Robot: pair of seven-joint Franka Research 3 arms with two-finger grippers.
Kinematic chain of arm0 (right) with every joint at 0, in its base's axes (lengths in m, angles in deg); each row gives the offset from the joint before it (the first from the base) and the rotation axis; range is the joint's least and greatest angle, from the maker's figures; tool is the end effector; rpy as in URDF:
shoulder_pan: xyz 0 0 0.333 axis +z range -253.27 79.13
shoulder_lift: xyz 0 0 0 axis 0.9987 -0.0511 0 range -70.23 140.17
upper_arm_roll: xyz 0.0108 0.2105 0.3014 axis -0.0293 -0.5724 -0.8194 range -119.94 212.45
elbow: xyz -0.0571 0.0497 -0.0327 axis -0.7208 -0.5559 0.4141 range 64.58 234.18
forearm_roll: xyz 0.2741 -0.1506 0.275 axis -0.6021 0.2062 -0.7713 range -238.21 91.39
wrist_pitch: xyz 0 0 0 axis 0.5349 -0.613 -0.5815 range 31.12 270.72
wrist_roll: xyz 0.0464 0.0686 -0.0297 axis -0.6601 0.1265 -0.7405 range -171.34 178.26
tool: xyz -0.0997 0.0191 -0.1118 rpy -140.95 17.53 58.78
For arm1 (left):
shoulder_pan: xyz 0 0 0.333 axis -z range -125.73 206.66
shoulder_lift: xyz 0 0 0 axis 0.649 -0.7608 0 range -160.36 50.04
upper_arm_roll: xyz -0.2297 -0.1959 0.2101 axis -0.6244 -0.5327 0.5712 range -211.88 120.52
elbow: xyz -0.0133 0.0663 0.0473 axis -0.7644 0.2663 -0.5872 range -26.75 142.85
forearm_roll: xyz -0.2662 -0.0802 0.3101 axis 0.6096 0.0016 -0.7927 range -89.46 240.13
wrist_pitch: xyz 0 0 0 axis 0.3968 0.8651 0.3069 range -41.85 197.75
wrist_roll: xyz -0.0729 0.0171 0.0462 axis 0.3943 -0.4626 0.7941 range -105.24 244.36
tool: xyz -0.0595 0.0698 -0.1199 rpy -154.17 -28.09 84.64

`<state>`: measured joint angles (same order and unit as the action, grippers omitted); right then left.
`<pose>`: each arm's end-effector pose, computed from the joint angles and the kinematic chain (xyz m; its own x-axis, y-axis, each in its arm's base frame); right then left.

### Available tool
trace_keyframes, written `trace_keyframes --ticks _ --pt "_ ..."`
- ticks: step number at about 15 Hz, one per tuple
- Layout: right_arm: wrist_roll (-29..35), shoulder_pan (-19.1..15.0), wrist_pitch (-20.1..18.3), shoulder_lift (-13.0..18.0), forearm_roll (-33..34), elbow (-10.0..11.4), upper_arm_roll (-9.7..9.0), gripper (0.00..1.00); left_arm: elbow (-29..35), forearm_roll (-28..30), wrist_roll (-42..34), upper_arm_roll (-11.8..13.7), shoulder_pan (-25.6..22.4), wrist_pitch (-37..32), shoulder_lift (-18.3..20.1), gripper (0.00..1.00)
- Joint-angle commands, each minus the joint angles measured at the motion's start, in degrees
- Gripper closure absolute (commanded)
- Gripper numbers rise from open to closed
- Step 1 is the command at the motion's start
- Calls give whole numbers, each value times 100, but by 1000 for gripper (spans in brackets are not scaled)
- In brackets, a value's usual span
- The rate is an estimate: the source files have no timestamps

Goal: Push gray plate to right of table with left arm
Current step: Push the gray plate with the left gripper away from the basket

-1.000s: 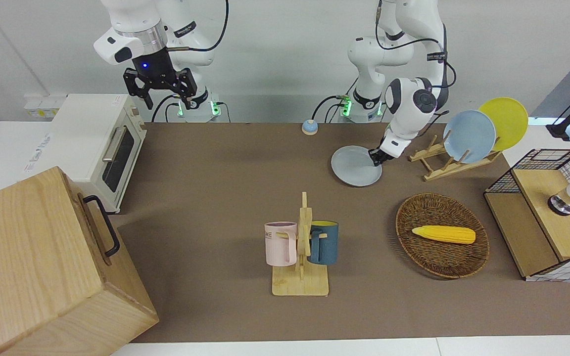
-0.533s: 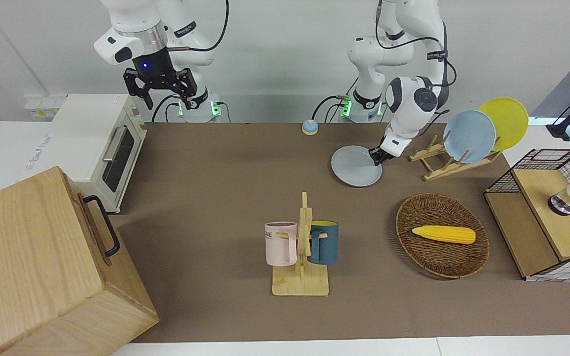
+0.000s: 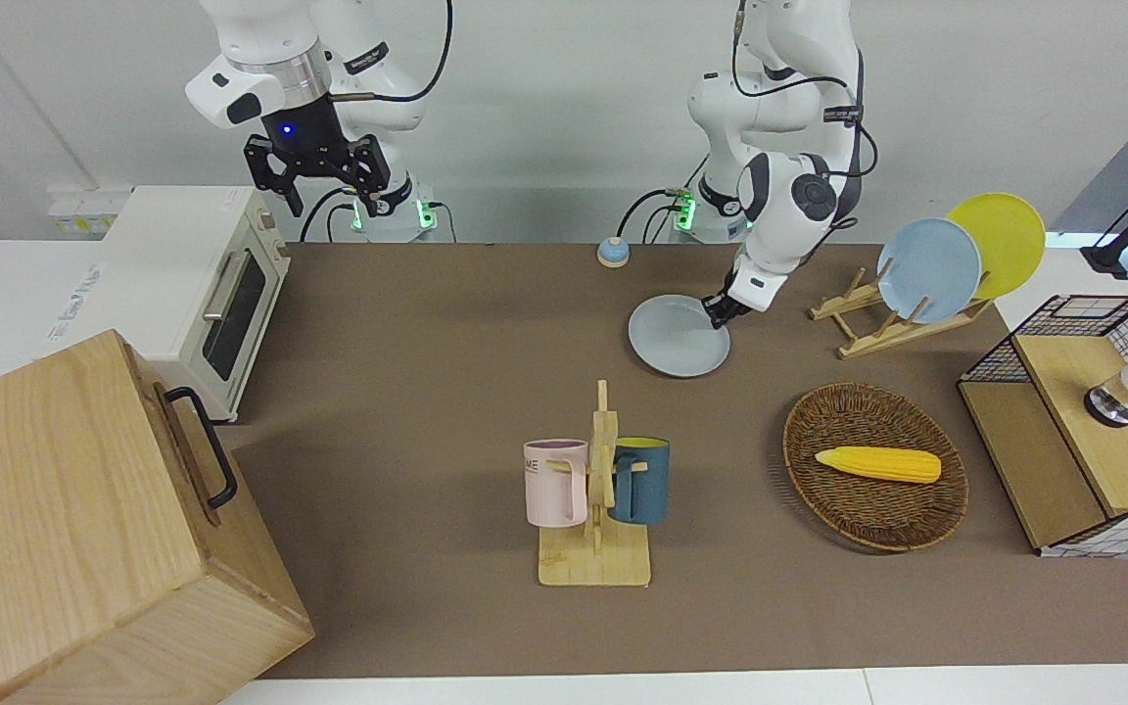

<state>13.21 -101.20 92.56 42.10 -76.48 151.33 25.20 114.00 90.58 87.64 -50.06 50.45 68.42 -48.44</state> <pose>0.5233 0.0854 0.6613 0.9988 -0.0488 -0.0041 -0.0489 -0.9988 -0.0083 0.4198 -0.1185 0.2865 0.9566 0.2500 -0.1497 0.2682 -0.9562 0.1170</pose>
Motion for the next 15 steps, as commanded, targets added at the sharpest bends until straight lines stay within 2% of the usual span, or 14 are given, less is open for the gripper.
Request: trace_keyframes --ticks 1,4,8,15 --pt "63 -169 -7 157 -124 156 -100 5 135 443 248 -141 416 471 -408 1000" --pt "63 -169 -7 157 -124 156 -100 5 135 576 450 -317 487 665 -505 1000" --pt "63 -169 -7 157 -124 156 -100 5 126 813 749 -396 785 875 -610 1000" --pt "63 -169 -7 157 -124 156 -100 5 117 1410 907 -405 1391 1280 -813 1000"
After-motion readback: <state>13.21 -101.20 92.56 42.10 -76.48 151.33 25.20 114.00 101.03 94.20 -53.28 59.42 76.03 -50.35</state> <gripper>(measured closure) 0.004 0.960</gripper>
